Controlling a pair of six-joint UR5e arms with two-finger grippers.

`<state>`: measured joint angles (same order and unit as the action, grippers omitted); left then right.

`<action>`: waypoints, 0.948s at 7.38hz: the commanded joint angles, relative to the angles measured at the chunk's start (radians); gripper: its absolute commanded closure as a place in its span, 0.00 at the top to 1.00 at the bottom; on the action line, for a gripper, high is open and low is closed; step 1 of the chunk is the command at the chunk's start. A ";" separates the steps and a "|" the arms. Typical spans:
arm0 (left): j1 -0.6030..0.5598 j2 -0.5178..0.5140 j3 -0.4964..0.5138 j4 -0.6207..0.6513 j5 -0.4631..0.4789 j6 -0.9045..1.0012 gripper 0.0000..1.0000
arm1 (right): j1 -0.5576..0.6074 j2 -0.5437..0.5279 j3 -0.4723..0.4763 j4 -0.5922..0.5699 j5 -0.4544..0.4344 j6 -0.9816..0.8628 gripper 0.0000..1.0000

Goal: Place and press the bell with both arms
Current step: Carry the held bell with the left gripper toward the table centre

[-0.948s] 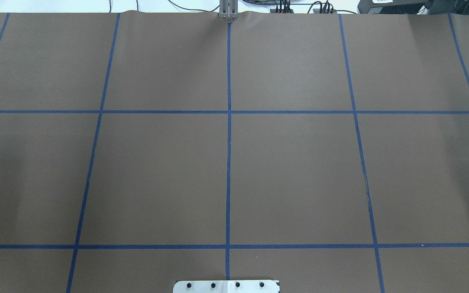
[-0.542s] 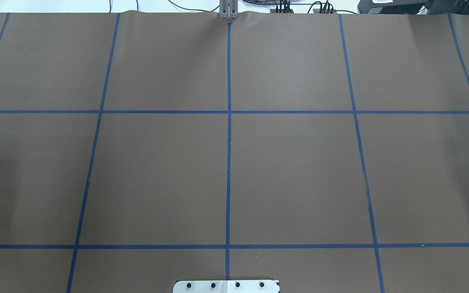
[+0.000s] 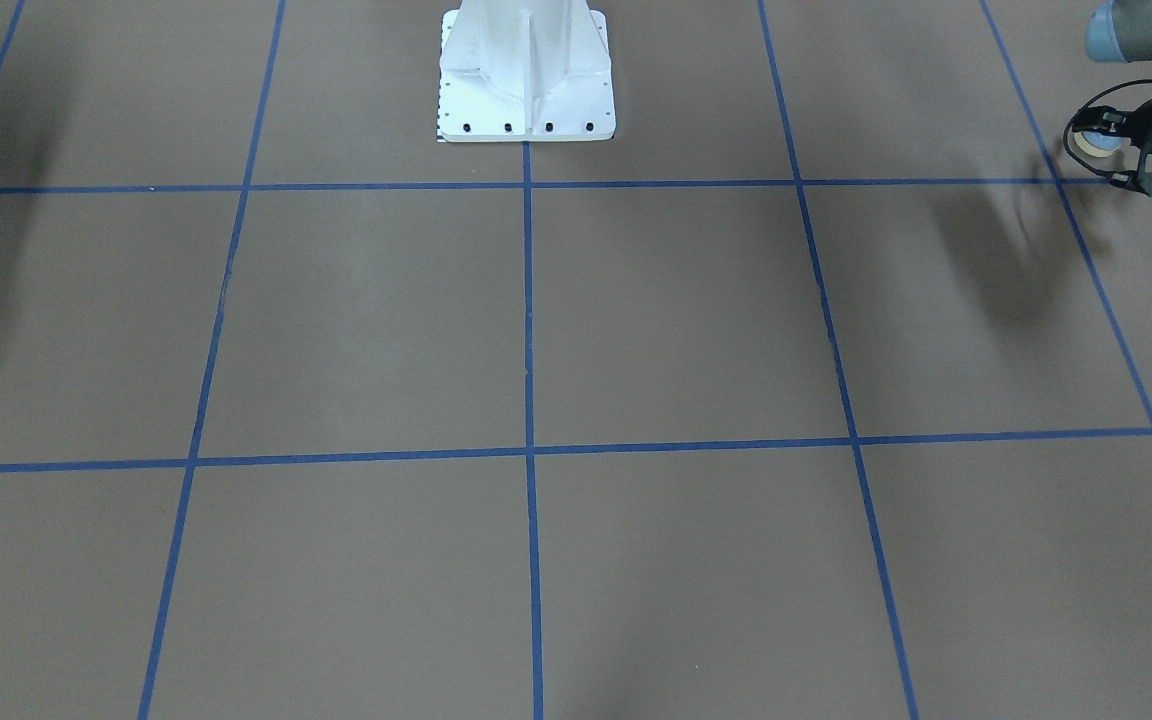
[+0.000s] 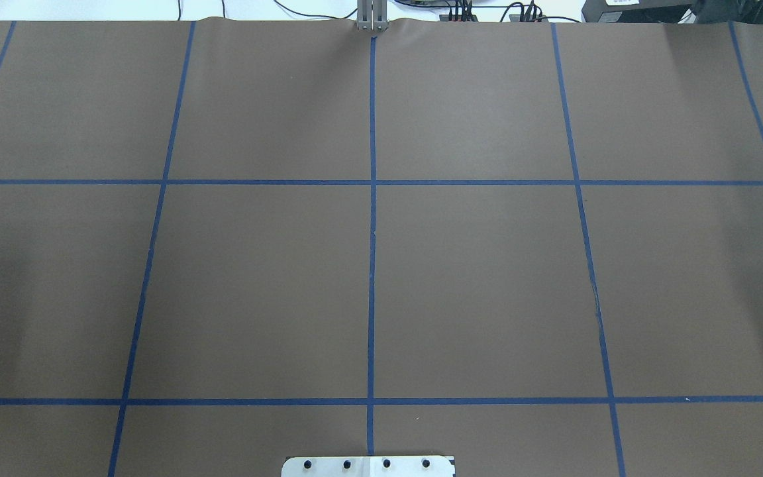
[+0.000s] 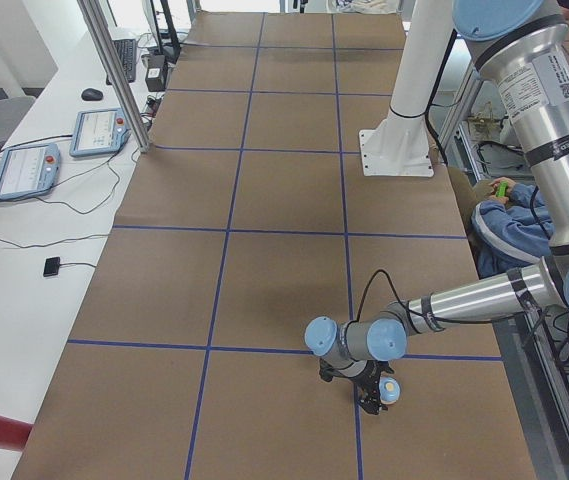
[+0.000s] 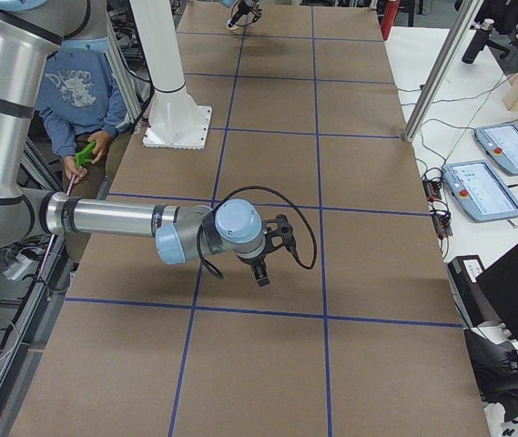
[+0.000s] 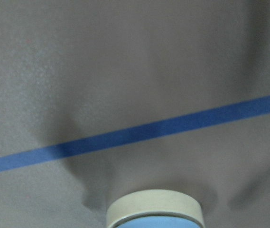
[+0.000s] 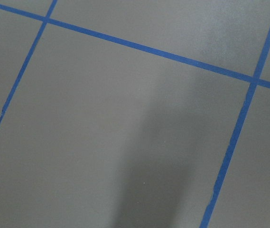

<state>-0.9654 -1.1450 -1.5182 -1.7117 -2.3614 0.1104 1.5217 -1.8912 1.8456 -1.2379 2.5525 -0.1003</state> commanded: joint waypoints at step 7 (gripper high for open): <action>0.017 -0.004 -0.002 -0.003 -0.001 0.005 0.27 | 0.000 0.000 0.000 0.000 0.000 -0.001 1.00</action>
<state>-0.9490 -1.1477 -1.5173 -1.7124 -2.3617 0.1126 1.5217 -1.8914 1.8458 -1.2379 2.5525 -0.1012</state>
